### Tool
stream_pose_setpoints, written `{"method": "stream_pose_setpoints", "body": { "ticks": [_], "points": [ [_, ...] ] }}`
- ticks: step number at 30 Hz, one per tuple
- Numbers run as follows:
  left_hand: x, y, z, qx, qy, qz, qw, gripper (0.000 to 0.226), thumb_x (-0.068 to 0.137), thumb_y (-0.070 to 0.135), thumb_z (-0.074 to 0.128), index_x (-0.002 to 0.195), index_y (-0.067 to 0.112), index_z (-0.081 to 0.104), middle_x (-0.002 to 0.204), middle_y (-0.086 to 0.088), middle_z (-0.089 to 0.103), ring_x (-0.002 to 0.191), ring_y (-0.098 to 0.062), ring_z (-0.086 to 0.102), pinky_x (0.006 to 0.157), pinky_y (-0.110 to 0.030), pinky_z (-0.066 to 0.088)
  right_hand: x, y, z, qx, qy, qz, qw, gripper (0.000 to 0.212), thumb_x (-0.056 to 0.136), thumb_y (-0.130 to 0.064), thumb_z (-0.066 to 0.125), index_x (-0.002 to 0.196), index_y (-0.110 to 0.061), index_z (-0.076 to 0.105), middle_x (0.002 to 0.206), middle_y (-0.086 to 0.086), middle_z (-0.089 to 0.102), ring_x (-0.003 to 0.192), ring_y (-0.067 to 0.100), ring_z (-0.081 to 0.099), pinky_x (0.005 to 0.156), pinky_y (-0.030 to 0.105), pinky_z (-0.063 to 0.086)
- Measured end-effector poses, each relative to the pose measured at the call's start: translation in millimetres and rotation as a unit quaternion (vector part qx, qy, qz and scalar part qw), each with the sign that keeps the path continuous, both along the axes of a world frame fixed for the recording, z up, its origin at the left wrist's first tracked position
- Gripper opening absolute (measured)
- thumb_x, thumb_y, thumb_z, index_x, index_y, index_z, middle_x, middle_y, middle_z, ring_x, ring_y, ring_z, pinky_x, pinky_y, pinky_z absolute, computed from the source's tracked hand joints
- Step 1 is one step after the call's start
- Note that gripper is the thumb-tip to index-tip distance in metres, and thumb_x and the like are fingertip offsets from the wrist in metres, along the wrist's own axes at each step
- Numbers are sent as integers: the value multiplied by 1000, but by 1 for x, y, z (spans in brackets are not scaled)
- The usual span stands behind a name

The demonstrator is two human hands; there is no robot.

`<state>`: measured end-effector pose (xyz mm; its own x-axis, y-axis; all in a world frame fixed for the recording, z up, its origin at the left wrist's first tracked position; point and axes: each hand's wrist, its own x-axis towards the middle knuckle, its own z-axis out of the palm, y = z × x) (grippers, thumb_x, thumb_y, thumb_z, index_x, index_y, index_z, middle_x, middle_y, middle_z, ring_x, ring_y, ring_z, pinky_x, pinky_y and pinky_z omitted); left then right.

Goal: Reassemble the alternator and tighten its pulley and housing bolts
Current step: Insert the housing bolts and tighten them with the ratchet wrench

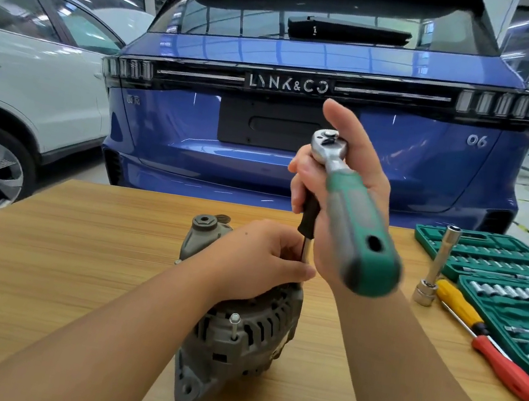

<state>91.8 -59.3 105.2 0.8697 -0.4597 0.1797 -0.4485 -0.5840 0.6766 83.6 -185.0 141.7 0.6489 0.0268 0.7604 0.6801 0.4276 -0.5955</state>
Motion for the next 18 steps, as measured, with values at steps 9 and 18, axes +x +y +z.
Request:
{"method": "stream_pose_setpoints", "body": {
  "ticks": [9,18],
  "points": [
    [6,0,-3,34,-29,0,999,11,92,45,72,82,49,68,82,25,68,74,3,64,74,-32,55,-7,-5,4,18,92,-1,996,40,84,-37,75,113,-15,61,69,1,57,54,13,47,51,23,42],
    [7,0,0,80,-13,23,996,16,92,54,65,86,40,66,87,19,69,78,4,64,71,-27,53,-4,-12,5,-6,95,6,995,31,92,-12,64,121,-20,59,76,4,55,59,14,48,58,25,46]
  ]
}}
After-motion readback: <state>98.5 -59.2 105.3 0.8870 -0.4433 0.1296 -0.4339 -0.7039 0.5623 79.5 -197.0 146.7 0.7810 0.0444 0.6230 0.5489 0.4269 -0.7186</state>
